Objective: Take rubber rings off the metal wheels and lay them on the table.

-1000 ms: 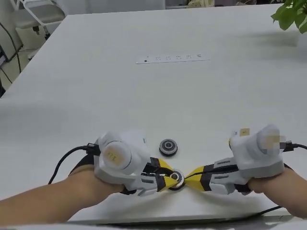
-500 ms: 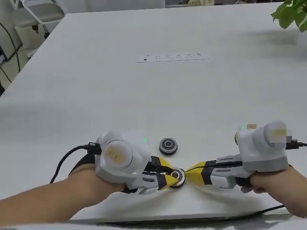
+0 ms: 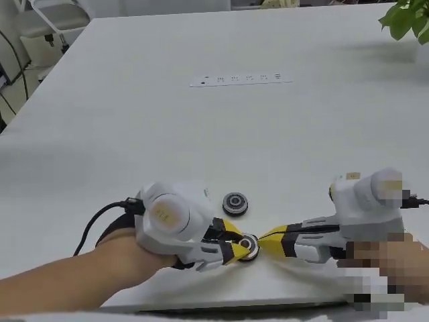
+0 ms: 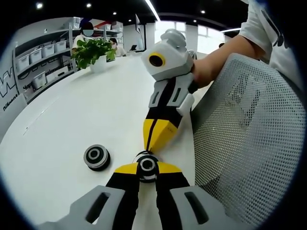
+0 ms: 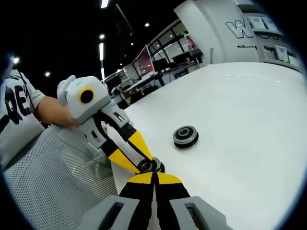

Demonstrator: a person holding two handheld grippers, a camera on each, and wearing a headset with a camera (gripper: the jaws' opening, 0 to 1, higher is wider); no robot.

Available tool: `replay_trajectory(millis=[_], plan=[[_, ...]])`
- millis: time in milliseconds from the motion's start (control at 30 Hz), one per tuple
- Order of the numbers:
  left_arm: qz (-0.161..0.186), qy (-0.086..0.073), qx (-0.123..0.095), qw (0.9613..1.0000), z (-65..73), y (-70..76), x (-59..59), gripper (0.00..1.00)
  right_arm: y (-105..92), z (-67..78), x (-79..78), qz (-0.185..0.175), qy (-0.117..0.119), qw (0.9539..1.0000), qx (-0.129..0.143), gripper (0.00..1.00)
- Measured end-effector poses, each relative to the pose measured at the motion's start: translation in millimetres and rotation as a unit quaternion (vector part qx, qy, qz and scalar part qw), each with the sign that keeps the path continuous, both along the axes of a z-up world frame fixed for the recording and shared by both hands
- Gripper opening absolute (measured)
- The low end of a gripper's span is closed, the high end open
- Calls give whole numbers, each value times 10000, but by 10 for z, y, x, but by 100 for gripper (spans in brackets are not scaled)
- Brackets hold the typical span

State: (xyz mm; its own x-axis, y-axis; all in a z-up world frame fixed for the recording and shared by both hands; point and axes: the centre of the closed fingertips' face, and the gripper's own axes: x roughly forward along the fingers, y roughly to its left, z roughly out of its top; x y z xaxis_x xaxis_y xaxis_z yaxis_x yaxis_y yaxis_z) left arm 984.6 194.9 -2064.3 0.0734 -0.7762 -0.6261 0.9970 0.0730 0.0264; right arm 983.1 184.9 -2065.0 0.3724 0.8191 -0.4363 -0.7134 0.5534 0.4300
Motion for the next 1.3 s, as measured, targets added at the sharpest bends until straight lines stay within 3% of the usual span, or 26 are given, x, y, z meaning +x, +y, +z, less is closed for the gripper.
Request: replay_trajectory(millis=[1300], plan=[[36, -1, 41, 10000, 5, 4, -1, 6, 103, 39, -13, 139, 46, 9998, 148, 0]])
